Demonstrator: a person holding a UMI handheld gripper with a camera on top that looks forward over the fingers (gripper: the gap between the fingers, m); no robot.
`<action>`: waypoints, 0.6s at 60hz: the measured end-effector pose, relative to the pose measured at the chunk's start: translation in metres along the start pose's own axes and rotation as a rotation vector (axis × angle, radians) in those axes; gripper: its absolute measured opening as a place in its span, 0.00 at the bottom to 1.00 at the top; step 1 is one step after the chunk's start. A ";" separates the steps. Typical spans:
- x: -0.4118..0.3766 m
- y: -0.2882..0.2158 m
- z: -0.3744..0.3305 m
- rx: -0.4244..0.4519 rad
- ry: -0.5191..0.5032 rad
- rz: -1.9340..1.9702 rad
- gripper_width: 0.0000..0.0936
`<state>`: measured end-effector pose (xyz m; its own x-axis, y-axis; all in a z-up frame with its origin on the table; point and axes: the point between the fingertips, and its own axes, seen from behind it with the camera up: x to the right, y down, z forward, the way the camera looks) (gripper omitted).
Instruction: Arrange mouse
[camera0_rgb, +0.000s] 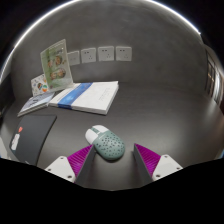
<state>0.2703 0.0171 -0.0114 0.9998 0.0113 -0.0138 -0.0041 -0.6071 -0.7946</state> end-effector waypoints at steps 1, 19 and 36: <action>0.001 -0.002 0.003 0.000 -0.006 -0.008 0.87; 0.004 -0.043 0.054 -0.006 -0.082 -0.061 0.91; 0.012 -0.051 0.060 0.004 0.008 0.044 0.50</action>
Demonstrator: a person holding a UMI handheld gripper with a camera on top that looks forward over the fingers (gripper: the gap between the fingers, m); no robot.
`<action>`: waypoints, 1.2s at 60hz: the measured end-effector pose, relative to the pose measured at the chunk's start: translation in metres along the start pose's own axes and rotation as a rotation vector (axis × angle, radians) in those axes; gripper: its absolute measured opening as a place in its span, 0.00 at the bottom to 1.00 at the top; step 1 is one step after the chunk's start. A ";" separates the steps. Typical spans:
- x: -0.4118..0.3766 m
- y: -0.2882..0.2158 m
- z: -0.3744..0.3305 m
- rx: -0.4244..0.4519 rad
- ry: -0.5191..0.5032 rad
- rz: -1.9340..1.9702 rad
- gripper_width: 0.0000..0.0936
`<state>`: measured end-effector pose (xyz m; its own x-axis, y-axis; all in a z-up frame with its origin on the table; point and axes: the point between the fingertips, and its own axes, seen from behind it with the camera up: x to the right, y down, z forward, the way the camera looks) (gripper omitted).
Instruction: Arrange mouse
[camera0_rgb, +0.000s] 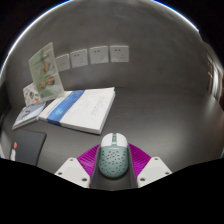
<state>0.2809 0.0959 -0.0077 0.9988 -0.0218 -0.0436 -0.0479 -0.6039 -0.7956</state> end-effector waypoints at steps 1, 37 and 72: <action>0.000 0.000 -0.002 -0.006 0.008 0.020 0.49; -0.370 -0.015 -0.090 0.189 0.032 -0.034 0.49; -0.377 0.071 -0.071 0.004 0.066 -0.004 0.89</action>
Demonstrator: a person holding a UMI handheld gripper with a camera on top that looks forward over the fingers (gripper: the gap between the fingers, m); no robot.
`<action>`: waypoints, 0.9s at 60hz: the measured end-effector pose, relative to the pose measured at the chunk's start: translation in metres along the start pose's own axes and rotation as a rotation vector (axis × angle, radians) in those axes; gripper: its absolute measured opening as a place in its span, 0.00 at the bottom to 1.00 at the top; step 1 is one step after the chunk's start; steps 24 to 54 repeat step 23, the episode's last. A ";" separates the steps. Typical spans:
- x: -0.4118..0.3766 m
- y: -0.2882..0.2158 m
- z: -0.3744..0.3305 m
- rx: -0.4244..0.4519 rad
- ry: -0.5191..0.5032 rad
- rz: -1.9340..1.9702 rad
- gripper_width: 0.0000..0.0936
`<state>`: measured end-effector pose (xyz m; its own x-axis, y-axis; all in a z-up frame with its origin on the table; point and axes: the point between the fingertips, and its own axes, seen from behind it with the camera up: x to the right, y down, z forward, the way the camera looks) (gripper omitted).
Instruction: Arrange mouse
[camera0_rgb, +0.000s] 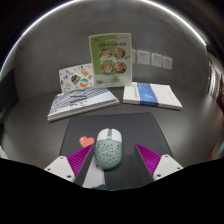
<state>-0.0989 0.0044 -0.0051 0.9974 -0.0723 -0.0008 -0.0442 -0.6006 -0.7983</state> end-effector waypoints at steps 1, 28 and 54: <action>0.002 0.001 -0.004 0.001 -0.008 0.002 0.90; 0.063 0.066 -0.105 0.003 -0.214 0.038 0.89; 0.063 0.066 -0.105 0.003 -0.214 0.038 0.89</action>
